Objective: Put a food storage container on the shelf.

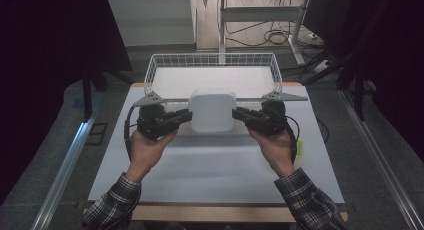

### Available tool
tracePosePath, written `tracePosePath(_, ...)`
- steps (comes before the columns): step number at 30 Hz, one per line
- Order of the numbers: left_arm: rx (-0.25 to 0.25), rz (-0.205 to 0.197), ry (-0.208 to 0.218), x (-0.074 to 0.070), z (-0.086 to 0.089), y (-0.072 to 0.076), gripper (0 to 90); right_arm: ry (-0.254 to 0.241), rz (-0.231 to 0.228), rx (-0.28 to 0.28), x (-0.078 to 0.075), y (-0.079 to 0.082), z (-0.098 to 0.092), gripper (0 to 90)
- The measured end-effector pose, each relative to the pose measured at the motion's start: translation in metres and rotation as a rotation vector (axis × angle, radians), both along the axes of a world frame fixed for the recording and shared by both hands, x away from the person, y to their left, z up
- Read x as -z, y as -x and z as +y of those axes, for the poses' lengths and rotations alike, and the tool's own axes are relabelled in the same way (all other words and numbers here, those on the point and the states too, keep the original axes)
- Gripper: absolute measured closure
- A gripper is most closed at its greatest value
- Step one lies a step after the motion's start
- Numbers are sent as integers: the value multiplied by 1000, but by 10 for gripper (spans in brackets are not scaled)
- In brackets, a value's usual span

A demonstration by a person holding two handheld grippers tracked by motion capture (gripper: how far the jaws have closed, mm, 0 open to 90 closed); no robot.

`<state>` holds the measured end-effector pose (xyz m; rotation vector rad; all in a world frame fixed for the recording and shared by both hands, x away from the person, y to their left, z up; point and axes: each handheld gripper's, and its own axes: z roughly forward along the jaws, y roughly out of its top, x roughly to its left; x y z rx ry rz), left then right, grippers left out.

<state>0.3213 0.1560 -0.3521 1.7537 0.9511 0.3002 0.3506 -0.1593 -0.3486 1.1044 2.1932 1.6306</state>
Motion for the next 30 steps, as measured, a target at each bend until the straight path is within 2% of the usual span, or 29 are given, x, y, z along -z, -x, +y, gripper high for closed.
tracePosePath(1,-1,-7,0,-6,1,-2,790,-6,-6,-1,-5,-3,1,784)
tracePosePath(7,-1,-20,12,-17,3,-9,791,-13,-16,2,-18,-10,3,783)
tracePosePath(14,11,-18,37,-32,8,-26,794,-31,4,4,-31,-28,4,782)
tracePosePath(20,3,-20,15,-42,6,-42,793,-30,3,14,-40,-42,6,780)
tracePosePath(30,-2,-9,-5,-49,1,-62,789,-26,18,46,-46,-61,4,775)
